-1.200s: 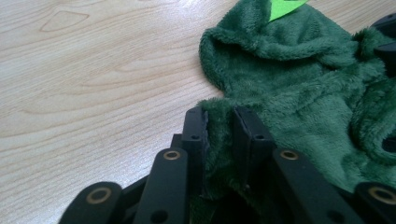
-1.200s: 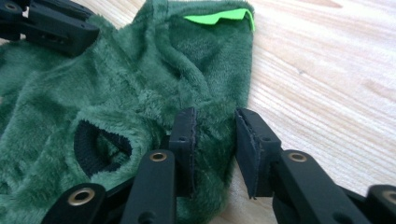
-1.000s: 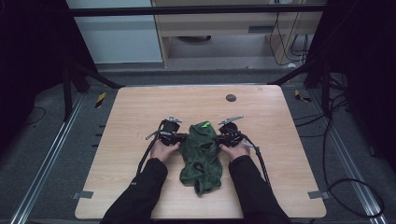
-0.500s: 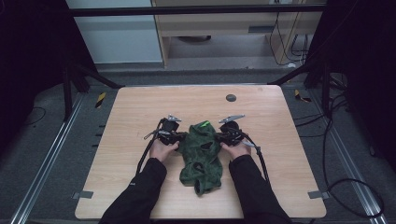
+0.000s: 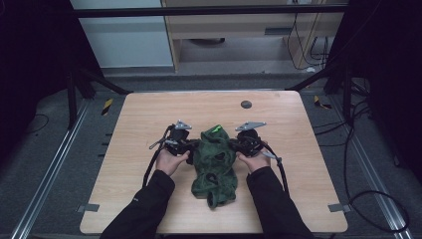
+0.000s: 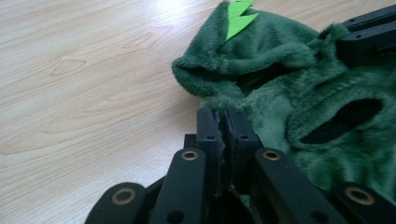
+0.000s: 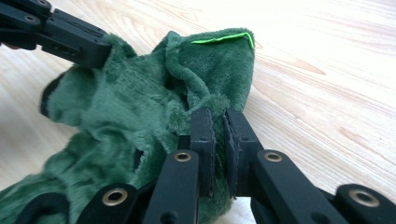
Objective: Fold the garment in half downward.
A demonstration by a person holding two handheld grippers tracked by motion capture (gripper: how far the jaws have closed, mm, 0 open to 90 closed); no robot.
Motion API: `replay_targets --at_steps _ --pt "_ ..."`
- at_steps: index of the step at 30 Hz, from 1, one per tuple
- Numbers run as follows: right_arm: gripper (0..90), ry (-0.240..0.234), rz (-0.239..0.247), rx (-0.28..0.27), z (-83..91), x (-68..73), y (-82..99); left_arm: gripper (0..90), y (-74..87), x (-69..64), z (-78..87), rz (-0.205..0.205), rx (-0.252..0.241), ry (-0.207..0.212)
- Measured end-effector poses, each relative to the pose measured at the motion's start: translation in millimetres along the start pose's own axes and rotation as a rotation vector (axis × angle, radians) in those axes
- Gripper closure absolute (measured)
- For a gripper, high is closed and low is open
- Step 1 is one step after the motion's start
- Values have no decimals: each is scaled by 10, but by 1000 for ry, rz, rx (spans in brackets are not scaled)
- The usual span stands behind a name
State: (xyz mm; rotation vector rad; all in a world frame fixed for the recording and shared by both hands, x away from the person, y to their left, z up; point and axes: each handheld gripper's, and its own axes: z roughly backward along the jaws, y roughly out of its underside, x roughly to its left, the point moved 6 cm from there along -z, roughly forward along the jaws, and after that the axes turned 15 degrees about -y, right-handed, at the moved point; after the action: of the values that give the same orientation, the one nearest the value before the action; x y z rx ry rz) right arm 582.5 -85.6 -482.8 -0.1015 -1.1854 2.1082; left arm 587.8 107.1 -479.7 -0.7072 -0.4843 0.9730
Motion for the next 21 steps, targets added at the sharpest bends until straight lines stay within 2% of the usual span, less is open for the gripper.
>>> replay_targets --at_steps 3,5,10,12,16,19,21 --pt "829 -9 24 -7 24 53 10 856 21 -16 81 -2 -13 6" --pt "830 -13 22 -6 42 83 11 856 31 -22 119 6 -20 14" --pt "830 -21 34 -19 80 123 -7 856 53 -32 212 -5 -31 14" --pt "830 -30 50 -26 116 181 -7 856 78 -50 269 -4 -35 32" --pt "829 -35 62 -32 144 219 13 856 88 -75 320 -6 -45 36" --pt "828 -37 75 -30 177 264 38 855 144 -93 380 -32 -46 30" --pt "826 -38 81 -32 192 283 46 855 169 -94 395 -32 -45 29"
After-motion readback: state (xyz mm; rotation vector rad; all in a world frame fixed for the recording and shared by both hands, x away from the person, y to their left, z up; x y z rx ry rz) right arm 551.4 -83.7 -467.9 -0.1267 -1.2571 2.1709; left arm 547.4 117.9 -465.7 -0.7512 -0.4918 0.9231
